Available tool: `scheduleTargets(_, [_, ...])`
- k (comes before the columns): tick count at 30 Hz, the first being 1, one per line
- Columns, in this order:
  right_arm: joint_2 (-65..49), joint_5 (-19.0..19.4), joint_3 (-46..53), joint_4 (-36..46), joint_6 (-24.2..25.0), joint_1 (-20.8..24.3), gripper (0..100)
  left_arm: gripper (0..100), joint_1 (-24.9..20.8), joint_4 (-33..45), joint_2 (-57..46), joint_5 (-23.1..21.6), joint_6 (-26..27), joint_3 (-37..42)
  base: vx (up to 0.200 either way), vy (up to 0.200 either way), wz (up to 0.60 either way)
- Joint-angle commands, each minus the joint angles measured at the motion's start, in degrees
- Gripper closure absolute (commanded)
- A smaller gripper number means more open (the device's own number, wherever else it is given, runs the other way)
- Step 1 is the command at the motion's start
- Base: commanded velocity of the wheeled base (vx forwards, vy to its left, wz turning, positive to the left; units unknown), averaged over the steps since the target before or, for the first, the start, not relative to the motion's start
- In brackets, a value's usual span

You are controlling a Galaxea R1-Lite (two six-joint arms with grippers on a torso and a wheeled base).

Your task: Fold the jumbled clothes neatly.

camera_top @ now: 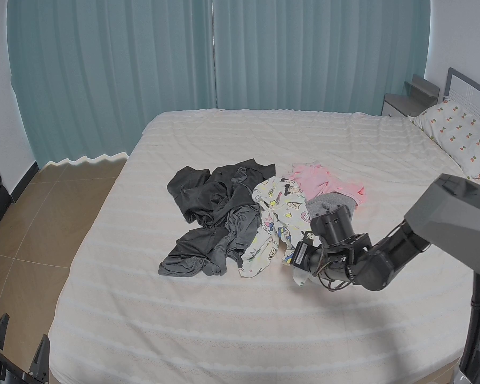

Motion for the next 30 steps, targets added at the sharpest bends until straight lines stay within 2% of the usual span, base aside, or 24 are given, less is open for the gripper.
scheduleTargets(1, [-16.55, 3.0, 11.96, -7.75, -0.1, -0.08, 100, 0, 0.04, 0.04, -0.93, 0.01, -0.01, 0.92, 0.0, 0.0, 0.0])
scheduleTargets(7, [-24.28, 3.52, 14.42, -8.27, -1.77, -0.08, 100, 0, 0.04, -0.05, -0.93, 0.01, -0.01, 0.92, 0.0, 0.0, 0.0])
scheduleTargets(13, [-33.6, 5.28, 13.1, -8.27, -5.02, -0.08, 100, 0, 0.04, -0.14, -0.93, -0.08, -0.1, 0.92, 0.0, 0.0, 0.0])
scheduleTargets(20, [-41.86, 7.22, 11.17, -7.66, -6.34, 1.24, 100, 0, -0.04, -0.22, -0.93, -0.17, -0.01, 0.92, 0.0, 0.0, 0.0])
scheduleTargets(25, [-44.94, 9.15, 7.65, -6.34, -8.8, 1.24, 100, 0, -0.04, -0.58, -0.93, -0.61, -0.45, 0.22, 0.0, 0.0, 0.0])
scheduleTargets(26, [-45.29, 9.33, 6.78, -6.25, -8.8, 1.32, 100, 0, -0.31, -1.37, 0.04, -1.66, -2.03, -2.5, 0.0, 0.0, 0.0])
scheduleTargets(27, [-45.55, 9.41, 5.37, -6.08, -8.89, 1.68, 100, 0, -1.1, -2.95, 3.56, -3.68, -7.22, -10.59, 0.0, 0.0, 0.0])
scheduleTargets(28, [-45.55, 9.5, 5.19, -6.08, -8.8, 1.76, 100, 0, -1.19, -3.04, 4.08, -3.86, -8.01, -11.38, 0.0, 0.0, 0.0])
scheduleTargets(29, [-45.55, 9.94, 3.79, -5.72, -8.89, 2.47, 100, 0, -2.42, -3.65, 8.65, -6.14, -14.42, -19.47, 0.0, 0.0, 0.0])
scheduleTargets(30, [-45.55, 10.12, 3.08, -5.37, -8.89, 2.55, 100, 0, -2.77, -3.74, 10.06, -7.64, -16.18, -22.19, 0.0, 0.0, 0.0])
